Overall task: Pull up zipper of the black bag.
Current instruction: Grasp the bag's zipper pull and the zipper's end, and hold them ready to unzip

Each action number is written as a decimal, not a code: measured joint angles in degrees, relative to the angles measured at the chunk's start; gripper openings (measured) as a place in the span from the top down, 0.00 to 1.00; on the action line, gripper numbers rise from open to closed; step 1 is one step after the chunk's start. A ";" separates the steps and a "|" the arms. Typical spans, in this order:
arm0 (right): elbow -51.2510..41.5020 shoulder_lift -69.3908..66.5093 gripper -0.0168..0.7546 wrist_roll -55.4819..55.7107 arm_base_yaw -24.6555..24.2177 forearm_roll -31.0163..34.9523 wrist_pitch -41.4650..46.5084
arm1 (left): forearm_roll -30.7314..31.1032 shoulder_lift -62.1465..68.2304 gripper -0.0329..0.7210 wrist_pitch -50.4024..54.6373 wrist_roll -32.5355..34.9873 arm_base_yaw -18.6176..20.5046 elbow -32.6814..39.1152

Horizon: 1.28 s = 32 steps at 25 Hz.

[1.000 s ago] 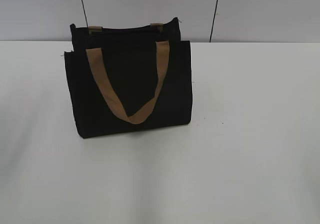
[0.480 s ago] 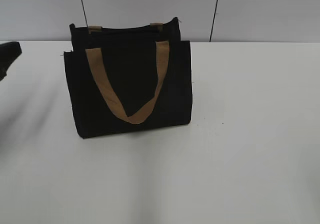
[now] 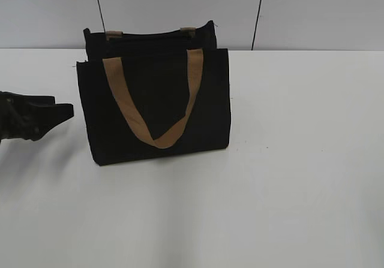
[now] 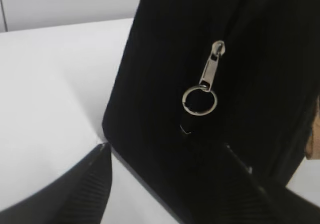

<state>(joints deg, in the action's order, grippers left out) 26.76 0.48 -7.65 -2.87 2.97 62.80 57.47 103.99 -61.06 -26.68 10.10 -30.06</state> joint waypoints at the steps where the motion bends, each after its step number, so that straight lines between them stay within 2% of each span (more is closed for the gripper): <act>1: 0.00 0.00 0.37 0.00 0.00 0.00 0.00 | 1.53 1.31 0.30 -0.28 -1.64 0.00 -1.39; 5: 0.00 0.00 0.37 0.00 0.00 0.00 0.00 | 4.29 6.66 0.30 -0.82 -4.99 -0.47 -6.04; 9: 0.00 0.00 0.37 0.00 0.00 0.00 0.00 | 7.38 11.70 0.30 -0.89 -5.56 -2.90 -10.13; 19: 0.00 0.00 0.37 0.00 0.00 0.00 0.00 | 7.99 17.76 0.32 -1.24 -5.70 -7.69 -17.18; 27: 0.00 0.00 0.37 0.00 0.00 0.00 0.00 | 8.90 18.26 0.51 -1.65 -5.70 -8.07 -19.03; 30: 0.00 0.00 0.37 0.00 0.00 0.00 0.00 | 8.92 18.26 0.62 -2.08 -5.70 -8.24 -19.03; 32: 0.00 0.00 0.37 0.00 0.00 0.00 0.00 | 8.92 18.26 0.74 -2.49 -5.70 -8.35 -19.03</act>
<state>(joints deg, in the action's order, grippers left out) 26.76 0.48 -7.65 -2.87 2.97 62.80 66.39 122.25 -63.55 -32.38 1.75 -49.09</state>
